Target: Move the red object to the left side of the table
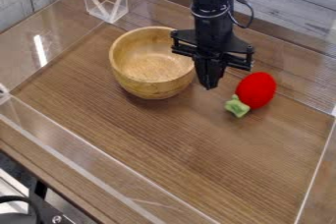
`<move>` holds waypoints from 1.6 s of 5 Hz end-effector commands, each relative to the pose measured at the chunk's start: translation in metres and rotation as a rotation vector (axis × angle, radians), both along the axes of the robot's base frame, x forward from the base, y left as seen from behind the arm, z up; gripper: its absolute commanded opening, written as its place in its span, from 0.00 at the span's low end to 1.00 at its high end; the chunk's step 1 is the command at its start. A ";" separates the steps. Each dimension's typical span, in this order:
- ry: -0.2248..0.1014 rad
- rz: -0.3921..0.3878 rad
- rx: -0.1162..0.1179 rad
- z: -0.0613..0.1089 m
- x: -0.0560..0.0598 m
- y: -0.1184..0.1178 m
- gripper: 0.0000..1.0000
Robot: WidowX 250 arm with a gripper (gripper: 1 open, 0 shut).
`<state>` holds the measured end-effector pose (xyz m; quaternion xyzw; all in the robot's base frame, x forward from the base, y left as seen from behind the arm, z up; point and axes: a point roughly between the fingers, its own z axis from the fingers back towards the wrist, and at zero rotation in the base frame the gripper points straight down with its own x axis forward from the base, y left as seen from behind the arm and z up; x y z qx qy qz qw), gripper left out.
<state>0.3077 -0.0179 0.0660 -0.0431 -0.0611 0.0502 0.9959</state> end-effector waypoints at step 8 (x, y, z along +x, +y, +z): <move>-0.010 0.151 -0.017 -0.014 0.056 -0.072 1.00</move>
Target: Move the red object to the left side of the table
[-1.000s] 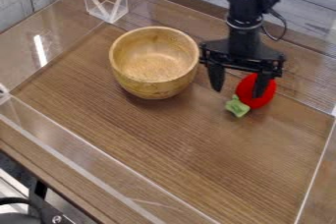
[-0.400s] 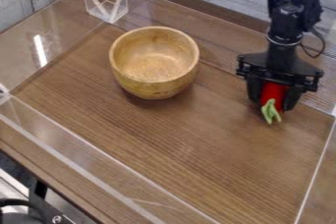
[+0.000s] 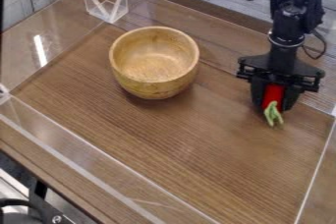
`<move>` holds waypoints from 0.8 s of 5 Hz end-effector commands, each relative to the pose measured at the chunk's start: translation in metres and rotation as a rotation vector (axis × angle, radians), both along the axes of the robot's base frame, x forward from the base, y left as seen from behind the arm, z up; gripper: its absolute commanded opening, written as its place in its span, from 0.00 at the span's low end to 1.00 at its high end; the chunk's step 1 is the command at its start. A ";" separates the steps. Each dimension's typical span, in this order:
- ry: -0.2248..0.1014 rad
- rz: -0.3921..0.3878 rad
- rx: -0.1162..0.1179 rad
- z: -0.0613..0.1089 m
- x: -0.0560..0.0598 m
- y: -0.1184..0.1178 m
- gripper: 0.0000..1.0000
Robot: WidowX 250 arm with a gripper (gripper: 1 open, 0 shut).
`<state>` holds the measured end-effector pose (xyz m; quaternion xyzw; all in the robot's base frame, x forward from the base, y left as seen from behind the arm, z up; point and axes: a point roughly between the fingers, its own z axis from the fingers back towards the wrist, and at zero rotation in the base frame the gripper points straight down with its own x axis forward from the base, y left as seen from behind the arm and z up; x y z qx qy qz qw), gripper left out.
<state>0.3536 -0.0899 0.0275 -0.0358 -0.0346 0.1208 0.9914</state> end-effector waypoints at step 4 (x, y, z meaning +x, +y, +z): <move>-0.035 0.047 -0.020 0.012 0.016 -0.012 1.00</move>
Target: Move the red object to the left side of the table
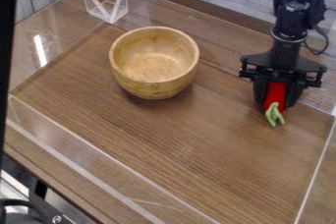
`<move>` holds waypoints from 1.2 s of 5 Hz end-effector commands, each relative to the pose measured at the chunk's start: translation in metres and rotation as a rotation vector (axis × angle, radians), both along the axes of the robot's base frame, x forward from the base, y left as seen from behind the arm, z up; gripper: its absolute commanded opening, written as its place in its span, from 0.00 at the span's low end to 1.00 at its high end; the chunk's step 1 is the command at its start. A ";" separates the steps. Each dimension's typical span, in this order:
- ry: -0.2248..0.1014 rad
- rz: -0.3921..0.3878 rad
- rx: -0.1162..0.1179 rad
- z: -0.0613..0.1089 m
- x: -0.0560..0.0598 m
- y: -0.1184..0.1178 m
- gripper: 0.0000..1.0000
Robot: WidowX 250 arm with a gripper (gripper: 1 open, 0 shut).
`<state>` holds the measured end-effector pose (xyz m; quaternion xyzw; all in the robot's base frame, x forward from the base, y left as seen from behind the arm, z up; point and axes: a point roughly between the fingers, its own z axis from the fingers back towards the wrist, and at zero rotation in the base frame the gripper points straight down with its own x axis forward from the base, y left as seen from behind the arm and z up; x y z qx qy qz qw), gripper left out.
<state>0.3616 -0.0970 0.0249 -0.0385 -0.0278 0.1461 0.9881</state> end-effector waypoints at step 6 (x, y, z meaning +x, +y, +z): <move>-0.036 0.183 -0.024 0.046 -0.004 0.036 0.00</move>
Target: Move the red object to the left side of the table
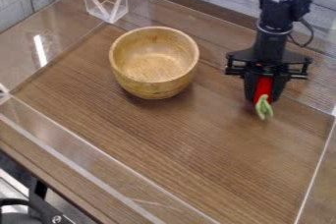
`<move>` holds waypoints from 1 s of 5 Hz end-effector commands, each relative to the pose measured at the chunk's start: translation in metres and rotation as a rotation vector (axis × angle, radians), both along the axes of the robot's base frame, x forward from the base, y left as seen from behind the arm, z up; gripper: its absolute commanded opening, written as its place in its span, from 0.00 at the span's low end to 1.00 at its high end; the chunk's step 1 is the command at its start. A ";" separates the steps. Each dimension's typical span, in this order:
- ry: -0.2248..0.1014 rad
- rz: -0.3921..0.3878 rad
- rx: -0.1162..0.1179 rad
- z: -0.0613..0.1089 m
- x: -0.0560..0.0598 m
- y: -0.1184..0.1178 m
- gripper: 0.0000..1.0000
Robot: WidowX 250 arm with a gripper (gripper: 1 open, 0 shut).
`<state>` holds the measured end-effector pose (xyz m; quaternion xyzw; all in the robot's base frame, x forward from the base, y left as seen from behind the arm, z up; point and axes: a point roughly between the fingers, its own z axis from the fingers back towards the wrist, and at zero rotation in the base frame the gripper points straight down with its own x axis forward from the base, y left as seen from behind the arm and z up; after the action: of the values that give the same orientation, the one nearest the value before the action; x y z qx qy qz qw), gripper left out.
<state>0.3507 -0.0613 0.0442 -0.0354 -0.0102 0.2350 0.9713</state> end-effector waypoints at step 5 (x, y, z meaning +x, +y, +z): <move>-0.153 0.010 -0.093 0.058 -0.008 0.014 0.00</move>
<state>0.3387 -0.0483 0.0782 -0.0866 -0.0382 0.2377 0.9667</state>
